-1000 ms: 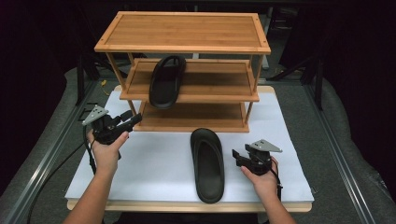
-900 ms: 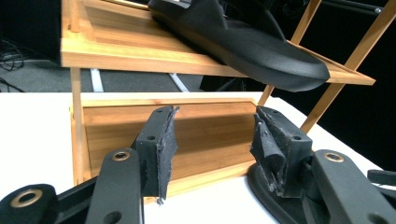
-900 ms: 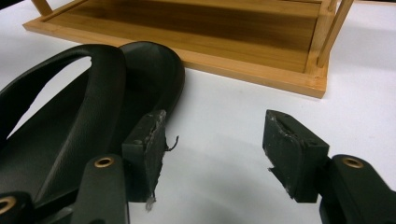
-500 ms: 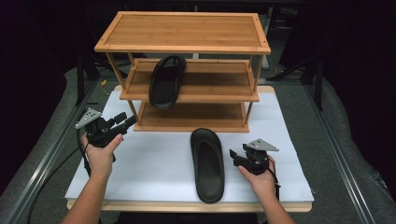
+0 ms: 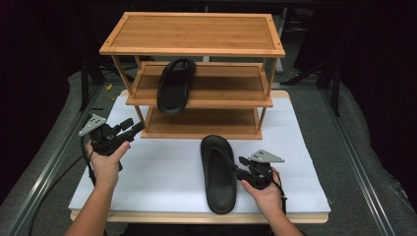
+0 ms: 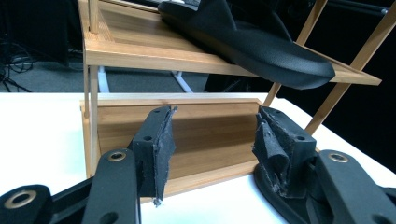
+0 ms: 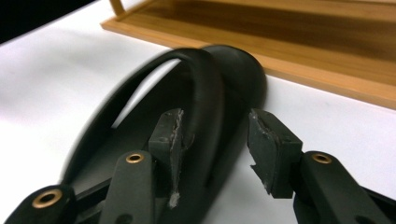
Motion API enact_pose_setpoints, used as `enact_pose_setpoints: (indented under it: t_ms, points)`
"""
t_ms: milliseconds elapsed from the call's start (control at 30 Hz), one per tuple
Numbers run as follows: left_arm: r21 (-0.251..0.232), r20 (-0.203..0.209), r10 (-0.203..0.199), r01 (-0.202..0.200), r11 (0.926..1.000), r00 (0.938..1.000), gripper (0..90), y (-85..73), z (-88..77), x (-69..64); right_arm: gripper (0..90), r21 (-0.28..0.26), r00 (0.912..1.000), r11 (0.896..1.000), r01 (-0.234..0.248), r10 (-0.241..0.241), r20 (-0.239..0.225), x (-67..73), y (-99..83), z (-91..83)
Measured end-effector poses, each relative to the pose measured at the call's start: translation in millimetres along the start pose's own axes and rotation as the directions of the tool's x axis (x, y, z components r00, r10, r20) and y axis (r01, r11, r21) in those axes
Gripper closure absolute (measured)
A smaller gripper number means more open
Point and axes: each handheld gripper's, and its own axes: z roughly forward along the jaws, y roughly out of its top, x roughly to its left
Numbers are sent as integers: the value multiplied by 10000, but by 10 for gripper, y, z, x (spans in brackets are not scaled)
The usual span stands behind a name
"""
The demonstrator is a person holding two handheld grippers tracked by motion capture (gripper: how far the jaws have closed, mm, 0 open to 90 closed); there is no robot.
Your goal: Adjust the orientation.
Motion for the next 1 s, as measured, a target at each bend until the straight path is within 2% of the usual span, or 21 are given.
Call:
enact_pose_setpoints:
  t_ms: [100,200,300,500,600,833,1000]
  points:
    - [-24,-24,-25,25,10000,10000,462,9,-7,-4,550,55,9996,9999,92,-90,-284,66,-8,4]
    - [-140,-62,-27,26,9999,10000,460,20,-23,-17,559,373,9980,9977,562,-551,-301,114,-39,38]
    - [-164,-56,-56,55,9999,10000,455,29,-25,-13,560,673,9976,9953,689,-681,-146,121,-69,71]
    - [-102,85,-262,263,9996,9996,446,33,12,8,589,996,9988,9938,487,-478,-112,66,-84,137]
    - [-85,77,-274,275,9996,9996,445,33,29,17,584,943,9988,9950,335,-298,-400,30,-89,159]
    - [20,-7,-355,355,9994,9994,442,20,21,42,569,947,9988,9947,398,-367,-337,25,-95,159]
    - [-5,-11,-365,365,9993,9993,440,25,16,56,624,986,9982,9945,353,-303,-524,39,-95,153]
